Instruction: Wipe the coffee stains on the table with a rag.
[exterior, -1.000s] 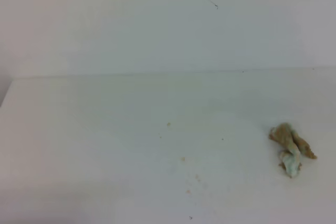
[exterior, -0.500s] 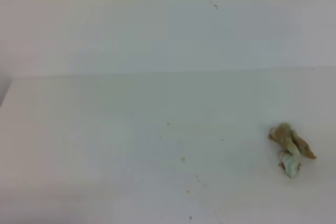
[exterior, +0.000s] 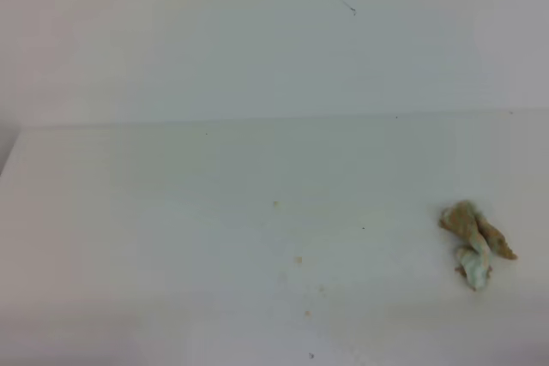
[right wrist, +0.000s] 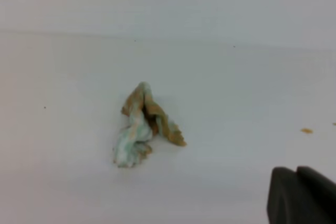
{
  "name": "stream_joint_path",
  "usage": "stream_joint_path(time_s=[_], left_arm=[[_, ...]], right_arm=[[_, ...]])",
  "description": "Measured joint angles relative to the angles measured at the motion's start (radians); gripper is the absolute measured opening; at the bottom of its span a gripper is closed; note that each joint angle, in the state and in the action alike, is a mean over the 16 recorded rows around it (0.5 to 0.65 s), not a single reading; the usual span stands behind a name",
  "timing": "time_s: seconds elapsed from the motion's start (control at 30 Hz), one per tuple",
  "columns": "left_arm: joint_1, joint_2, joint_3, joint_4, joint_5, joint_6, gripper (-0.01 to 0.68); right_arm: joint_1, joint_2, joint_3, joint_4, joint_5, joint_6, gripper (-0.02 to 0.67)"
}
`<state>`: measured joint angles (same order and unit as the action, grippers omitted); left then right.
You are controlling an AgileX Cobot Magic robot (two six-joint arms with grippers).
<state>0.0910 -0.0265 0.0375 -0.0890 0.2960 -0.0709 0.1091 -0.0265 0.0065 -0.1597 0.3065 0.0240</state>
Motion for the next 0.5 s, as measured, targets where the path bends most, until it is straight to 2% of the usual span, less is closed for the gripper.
stream_joint_path(time_s=[0.5], left_arm=[[0.0, 0.0, 0.0, 0.0, 0.0, 0.0, -0.003]], right_arm=[[0.0, 0.008, 0.026, -0.001, 0.023, -0.008, -0.001]])
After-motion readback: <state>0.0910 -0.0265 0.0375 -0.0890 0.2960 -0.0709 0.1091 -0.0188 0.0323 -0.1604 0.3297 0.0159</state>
